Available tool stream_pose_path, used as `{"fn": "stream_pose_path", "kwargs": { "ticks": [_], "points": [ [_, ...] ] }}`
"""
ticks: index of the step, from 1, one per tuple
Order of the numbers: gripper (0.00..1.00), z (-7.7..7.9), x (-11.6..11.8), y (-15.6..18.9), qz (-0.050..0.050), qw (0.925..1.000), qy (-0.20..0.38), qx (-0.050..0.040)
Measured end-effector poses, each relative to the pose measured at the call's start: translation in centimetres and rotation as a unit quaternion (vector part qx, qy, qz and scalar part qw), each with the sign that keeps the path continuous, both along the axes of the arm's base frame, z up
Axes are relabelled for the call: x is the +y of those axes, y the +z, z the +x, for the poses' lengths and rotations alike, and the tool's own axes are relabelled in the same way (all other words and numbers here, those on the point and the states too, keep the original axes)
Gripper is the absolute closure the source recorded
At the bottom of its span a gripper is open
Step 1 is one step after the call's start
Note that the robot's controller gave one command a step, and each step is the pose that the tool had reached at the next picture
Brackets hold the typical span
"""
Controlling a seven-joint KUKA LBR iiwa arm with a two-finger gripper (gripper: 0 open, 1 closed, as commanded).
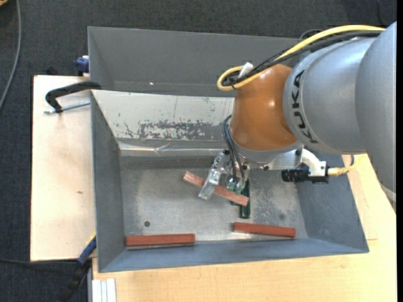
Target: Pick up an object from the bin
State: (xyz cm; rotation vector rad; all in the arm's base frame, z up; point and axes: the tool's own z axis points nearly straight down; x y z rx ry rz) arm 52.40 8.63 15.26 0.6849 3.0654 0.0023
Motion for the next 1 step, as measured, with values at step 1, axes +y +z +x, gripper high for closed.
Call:
{"fn": "stream_pose_path", "kwargs": {
  "ticks": [1],
  "points": [
    [1.0, 0.13, 0.02, 1.14, 0.0, 1.0, 0.0, -0.0025]
  ]
}}
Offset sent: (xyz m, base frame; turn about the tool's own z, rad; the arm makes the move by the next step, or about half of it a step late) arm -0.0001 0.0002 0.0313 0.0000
